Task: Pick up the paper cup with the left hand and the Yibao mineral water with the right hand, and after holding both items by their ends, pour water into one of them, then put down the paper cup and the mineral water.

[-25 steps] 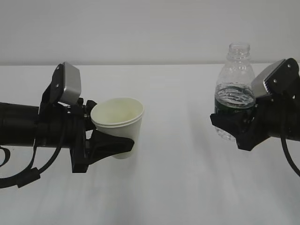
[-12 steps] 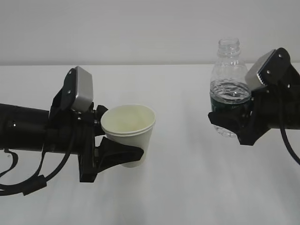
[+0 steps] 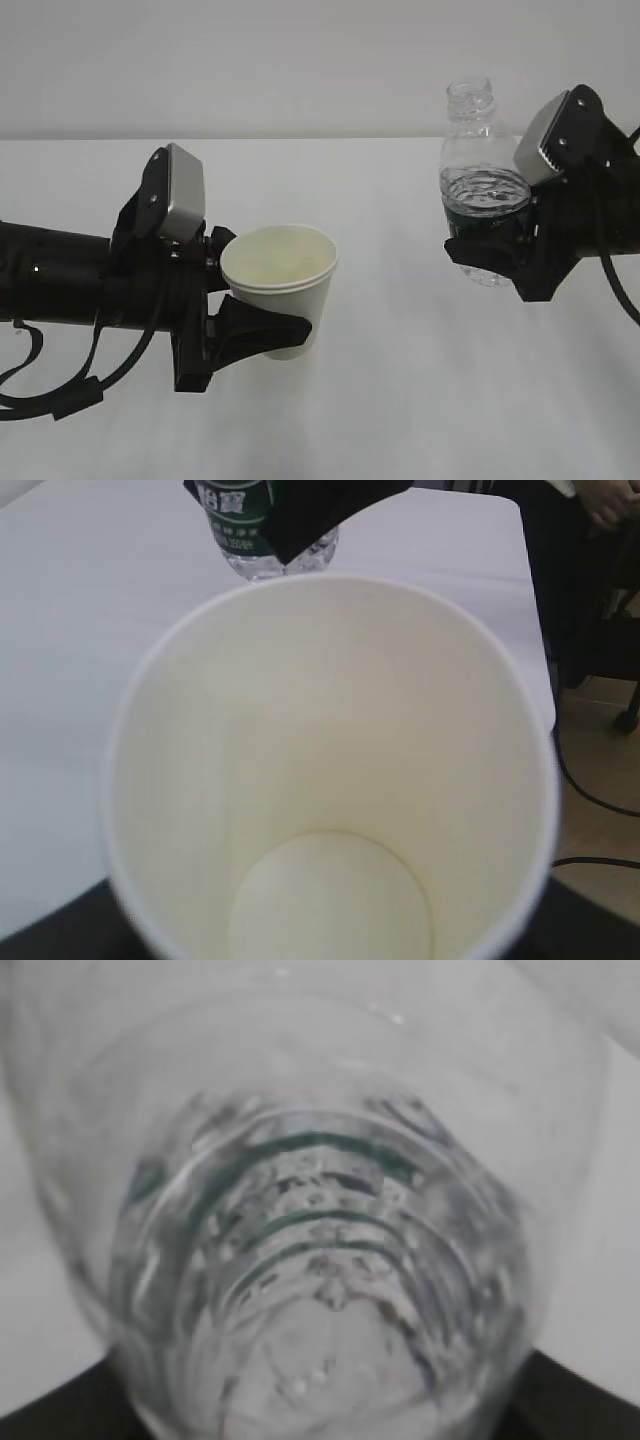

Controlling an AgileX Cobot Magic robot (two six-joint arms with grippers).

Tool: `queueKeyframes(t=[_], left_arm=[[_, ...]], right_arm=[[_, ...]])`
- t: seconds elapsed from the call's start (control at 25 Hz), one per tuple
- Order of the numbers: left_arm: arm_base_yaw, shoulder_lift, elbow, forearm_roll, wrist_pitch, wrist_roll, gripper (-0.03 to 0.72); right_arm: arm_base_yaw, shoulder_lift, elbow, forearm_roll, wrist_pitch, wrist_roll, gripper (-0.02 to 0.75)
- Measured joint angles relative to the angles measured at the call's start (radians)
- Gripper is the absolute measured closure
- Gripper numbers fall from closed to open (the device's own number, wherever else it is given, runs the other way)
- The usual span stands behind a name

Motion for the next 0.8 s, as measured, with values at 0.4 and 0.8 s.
queueKeyframes(t=[0.4, 0.8], left_arm=[[-0.002, 0.000, -0.002, -0.013, 0.002, 0.000, 0.238], [-0.025, 0.000, -0.028, -0.032, 0.004, 0.000, 0.239]], right_arm=[[0.000, -0.025, -0.035, -0.115, -0.006, 0.033, 0.303], [0.000, -0.045, -0.038, -0.161, 0.007, 0.035, 0.303]])
